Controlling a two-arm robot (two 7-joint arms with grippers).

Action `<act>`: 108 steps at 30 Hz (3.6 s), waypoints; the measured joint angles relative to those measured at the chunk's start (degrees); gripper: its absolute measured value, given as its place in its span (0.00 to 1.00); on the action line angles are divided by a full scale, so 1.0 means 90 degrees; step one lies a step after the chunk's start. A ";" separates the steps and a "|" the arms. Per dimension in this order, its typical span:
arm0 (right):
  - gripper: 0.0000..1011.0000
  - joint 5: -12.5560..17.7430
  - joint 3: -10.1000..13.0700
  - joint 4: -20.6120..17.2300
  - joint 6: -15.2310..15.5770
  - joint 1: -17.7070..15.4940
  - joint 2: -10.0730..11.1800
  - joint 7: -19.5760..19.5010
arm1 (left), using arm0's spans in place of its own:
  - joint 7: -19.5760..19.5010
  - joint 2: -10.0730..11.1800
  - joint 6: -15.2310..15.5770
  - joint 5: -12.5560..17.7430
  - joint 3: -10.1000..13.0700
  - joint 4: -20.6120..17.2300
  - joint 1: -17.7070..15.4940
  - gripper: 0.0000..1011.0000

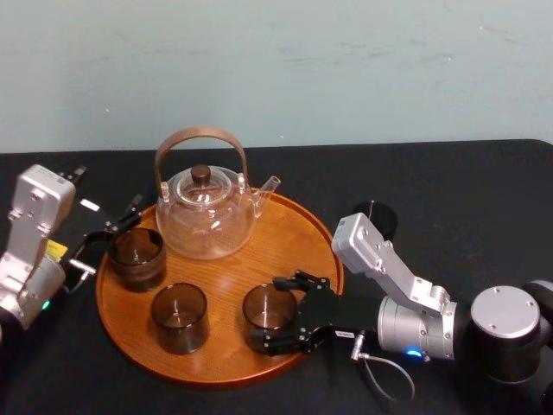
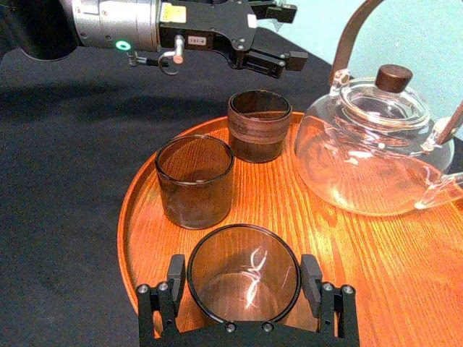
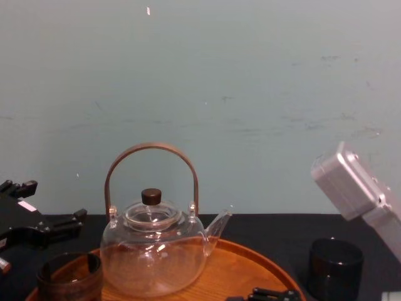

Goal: Pick up the glass from the table and place it on the tray.

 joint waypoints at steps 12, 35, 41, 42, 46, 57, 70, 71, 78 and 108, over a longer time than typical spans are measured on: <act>0.99 0.0049 0.0031 -0.0015 -0.0005 -0.0011 0.0010 0.0009 | 0.0000 0.0000 0.0000 0.0000 0.0000 0.0000 0.0000 0.99; 0.99 0.0611 0.0672 -0.0788 -0.0227 -0.0652 0.0967 0.0106 | 0.0000 0.0000 0.0000 0.0000 0.0000 0.0000 0.0000 0.99; 0.99 0.0797 0.0905 -0.0957 -0.0392 -0.0900 0.1311 0.0175 | 0.0000 0.0000 0.0000 0.0000 0.0000 0.0000 0.0000 0.99; 0.99 0.0816 0.0943 -0.0977 -0.0402 -0.0932 0.1341 0.0158 | 0.0000 0.0000 0.0000 0.0000 0.0000 0.0000 0.0000 0.99; 0.99 0.0929 0.1202 -0.1081 -0.0441 -0.1149 0.1442 -0.0108 | 0.0000 0.0000 0.0000 0.0000 0.0000 0.0000 0.0000 0.99; 0.99 0.0992 0.1799 -0.1096 -0.0152 -0.1443 0.1167 -0.1178 | 0.0000 0.0000 0.0000 0.0000 0.0000 0.0000 0.0000 0.99; 0.99 0.0652 0.2014 -0.0758 0.0339 -0.1239 0.0716 -0.1784 | 0.0000 0.0000 0.0000 0.0000 0.0000 0.0000 0.0000 0.99; 0.99 0.0642 0.2017 -0.0742 0.0363 -0.1227 0.0700 -0.1787 | 0.0000 0.0000 0.0000 0.0000 0.0000 0.0000 0.0000 0.99; 0.99 0.0559 0.2044 -0.0549 0.0669 -0.1063 0.0514 -0.1805 | 0.0000 0.0000 0.0000 0.0000 0.0000 0.0000 0.0000 0.99; 0.99 0.0222 0.1859 0.0575 0.1114 -0.0075 -0.0156 -0.1606 | 0.0000 0.0000 0.0000 0.0000 0.0000 0.0000 0.0000 0.99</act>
